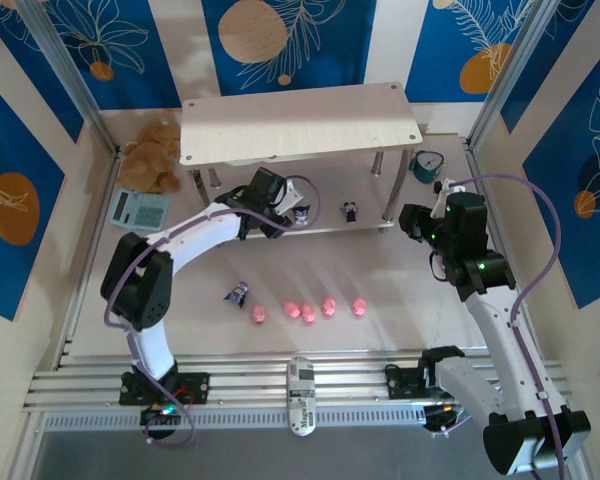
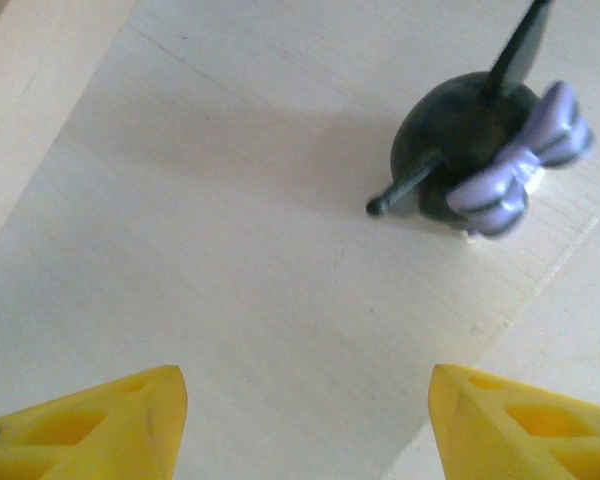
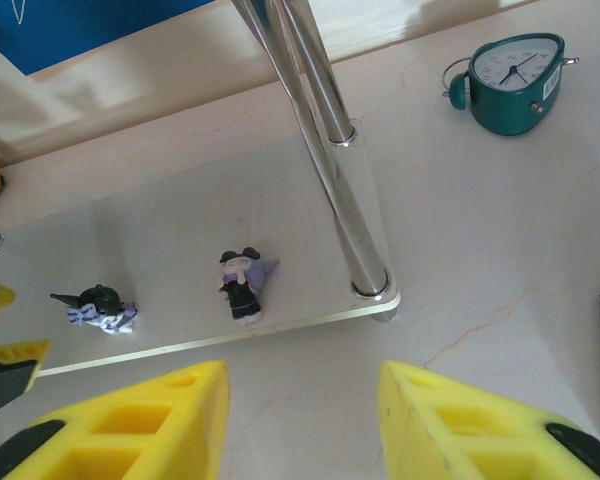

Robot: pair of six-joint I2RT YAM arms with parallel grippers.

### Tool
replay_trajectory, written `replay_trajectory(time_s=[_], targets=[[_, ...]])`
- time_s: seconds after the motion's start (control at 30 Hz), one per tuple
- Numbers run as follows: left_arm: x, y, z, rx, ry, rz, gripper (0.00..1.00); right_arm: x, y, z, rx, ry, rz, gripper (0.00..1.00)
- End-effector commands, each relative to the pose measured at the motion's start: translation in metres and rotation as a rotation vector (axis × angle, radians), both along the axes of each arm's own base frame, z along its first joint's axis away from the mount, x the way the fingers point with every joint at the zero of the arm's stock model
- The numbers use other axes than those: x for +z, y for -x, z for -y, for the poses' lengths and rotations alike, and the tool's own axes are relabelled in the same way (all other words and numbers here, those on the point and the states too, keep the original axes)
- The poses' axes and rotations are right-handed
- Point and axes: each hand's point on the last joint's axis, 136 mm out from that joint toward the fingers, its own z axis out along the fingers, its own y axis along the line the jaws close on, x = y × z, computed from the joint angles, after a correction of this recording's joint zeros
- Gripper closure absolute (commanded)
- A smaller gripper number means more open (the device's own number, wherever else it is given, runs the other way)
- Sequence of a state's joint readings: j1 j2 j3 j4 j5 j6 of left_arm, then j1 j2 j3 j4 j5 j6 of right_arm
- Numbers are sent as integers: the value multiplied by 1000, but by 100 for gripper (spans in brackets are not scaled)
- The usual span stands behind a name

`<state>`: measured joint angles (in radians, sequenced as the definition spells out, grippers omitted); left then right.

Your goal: Place and organize the plastic toys onto the shelf

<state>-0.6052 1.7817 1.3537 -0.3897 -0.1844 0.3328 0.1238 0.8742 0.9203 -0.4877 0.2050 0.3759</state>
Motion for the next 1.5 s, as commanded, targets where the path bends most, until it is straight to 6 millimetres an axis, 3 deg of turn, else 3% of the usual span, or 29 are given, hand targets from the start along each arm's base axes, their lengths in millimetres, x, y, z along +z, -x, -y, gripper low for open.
replay_trajectory(time_s=[0.0,0.17,0.27,0.37,0.57,0.67,0.77,0.9,1.03,1.23,1.4,1.47], targets=[[21,28,-10,27,55,-17,35,-4,4,-2,15,-1,-12,56],[42,78,-29,94,111,-50,38,-7,9,-9,56,-1,-46,56],[55,113,-56,222,106,-131,43,-11,21,-19,109,2,-101,56],[51,151,-87,428,128,-262,42,-16,37,-34,180,-26,-174,55],[-1,213,-101,754,494,-446,39,-30,79,-103,474,-156,-346,54],[-4,231,-116,854,627,-432,39,-35,102,-138,635,-113,-355,53],[0,251,-137,911,616,-423,40,-38,116,-166,752,-74,-373,53],[1,260,-143,950,627,-442,42,-41,129,-210,898,-47,-376,53],[-8,251,-130,974,692,-455,48,-62,134,-241,966,20,-448,54],[-39,245,-119,1051,780,-484,52,-89,135,-280,1005,94,-542,55],[-58,249,-121,1067,752,-493,68,-104,118,-308,950,44,-574,70],[-63,249,-122,1065,730,-492,69,-110,112,-318,940,36,-588,76]])
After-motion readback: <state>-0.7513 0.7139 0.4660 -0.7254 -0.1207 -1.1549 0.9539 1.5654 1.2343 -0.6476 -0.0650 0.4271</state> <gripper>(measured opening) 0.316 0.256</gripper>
